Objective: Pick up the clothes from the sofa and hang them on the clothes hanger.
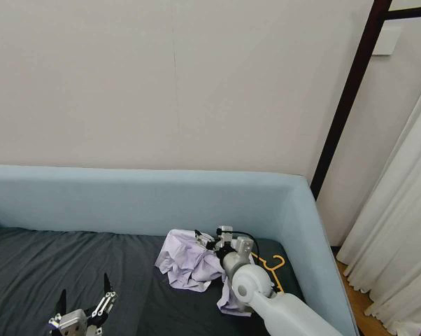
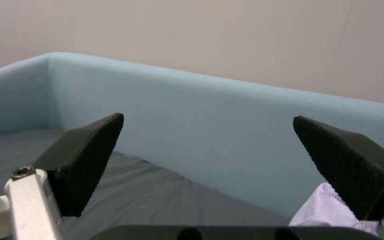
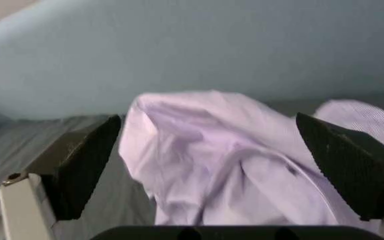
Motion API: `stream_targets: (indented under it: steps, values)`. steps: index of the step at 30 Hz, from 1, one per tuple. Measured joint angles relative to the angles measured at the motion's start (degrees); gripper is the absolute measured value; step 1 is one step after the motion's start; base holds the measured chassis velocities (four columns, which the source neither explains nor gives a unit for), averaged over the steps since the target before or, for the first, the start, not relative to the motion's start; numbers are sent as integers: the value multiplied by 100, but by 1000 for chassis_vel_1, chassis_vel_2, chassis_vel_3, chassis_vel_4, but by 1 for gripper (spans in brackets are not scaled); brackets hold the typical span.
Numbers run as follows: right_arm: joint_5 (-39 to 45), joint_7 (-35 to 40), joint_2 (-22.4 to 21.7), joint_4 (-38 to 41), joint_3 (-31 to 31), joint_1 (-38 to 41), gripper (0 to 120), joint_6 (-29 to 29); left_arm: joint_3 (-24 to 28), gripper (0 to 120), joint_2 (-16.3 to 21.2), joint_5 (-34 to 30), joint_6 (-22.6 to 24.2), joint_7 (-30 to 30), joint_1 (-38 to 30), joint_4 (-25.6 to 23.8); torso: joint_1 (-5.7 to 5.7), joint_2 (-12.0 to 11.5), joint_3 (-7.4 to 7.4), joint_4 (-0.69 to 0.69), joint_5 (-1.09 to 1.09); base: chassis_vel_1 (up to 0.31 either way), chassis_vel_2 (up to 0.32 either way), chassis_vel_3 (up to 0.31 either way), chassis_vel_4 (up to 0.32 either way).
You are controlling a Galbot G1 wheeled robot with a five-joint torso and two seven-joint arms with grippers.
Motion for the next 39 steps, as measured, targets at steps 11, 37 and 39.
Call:
stream_targets:
  steps: [11, 37, 39]
  values:
    - [477, -63, -155, 546, 576, -1356, 100, -176, 54, 100, 79, -61, 44, 18, -124, 87, -1, 0, 0, 2, 0, 0, 0, 0, 0]
    - [3, -1376, 191, -548, 1153, -1969, 95, -294, 28, 100, 108, -108, 72, 30, -173, 119, 0, 0, 0, 2, -1, 0, 0, 0, 0]
    - [-44, -1380, 229, -592, 1149, -1968, 87, -273, 28, 100, 119, -112, 71, 30, -184, 124, 0, 0, 0, 2, -1, 0, 0, 0, 0]
